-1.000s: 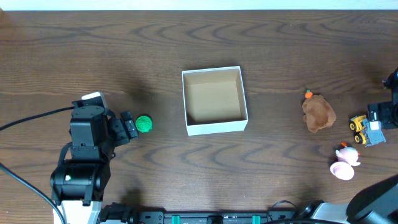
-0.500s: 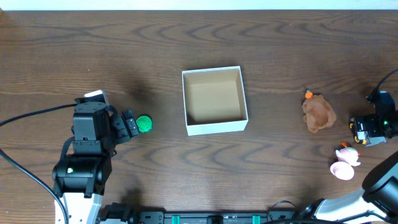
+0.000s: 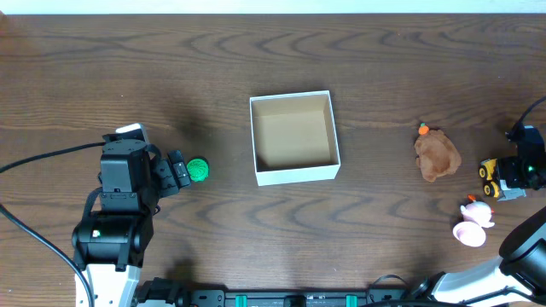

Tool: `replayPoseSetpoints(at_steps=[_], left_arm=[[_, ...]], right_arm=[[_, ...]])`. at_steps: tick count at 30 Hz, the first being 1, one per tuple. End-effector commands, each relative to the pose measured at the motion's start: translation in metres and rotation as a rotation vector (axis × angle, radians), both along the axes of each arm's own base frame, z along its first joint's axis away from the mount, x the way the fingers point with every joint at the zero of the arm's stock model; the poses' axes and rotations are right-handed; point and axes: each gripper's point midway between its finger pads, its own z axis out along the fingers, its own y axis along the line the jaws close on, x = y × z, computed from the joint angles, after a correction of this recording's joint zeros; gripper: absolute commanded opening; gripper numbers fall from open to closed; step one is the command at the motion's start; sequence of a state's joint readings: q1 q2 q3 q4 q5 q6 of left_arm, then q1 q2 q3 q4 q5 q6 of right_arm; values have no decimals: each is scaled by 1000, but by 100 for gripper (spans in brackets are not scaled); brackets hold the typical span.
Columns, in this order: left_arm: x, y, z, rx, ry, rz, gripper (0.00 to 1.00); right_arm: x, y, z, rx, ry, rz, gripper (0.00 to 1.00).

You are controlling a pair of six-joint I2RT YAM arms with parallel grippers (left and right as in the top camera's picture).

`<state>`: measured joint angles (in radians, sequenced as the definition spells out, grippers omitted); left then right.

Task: Pack container
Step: 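Reach the right gripper to the yellow toy truck and grasp it, then carry the truck with the right gripper and release it in the box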

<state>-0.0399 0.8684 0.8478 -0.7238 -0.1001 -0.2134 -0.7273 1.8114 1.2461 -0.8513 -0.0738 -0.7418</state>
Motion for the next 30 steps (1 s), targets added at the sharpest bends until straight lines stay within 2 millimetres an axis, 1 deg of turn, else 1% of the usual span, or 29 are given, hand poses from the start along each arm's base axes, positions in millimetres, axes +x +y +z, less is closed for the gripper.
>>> replayPoseSetpoints(at_steps=[1,3,5,6,16,20,22,24,26,27,28,30], left_arm=[[3,1,9,-7,-23,7,98],[3,1,9,-7,-23,7,98],[3,1,9,-7,-23,7,98],[3,1,9,-7,-23,7,98],[3,1,9,-7,-23,7,98],[3,1,9,-7,-23,7,98],[3,1,9,-7,-23,7,98],[3,1,8,-7,-23,7,98],[3,1,9,-7,-23,7,98],[3,1,8,-7,-23,7,98],[3,1,8,-7,-23,7,98],[3,1,8,-7,-23,7,98]], right_arm=[[-3,0,-3,13,5,-16,59],[-3,0,-3,13,5,-16,55],[-3,0,-3,13,5,-16,47],[-3,0,-3,13,5,-16,45],[-1,-2,-3,9,-4,-34,41],[9,-7,3,-11,-50,-107,33],[17,-9,12,-30,-88,-138,28],[27,-11,27,-53,-138,-167,20],[39,-9,48,-78,-203,-198,13],[48,-6,64,-94,-247,-203,10],[53,-3,75,-103,-275,-205,9],[69,11,109,-114,-364,-222,2]])
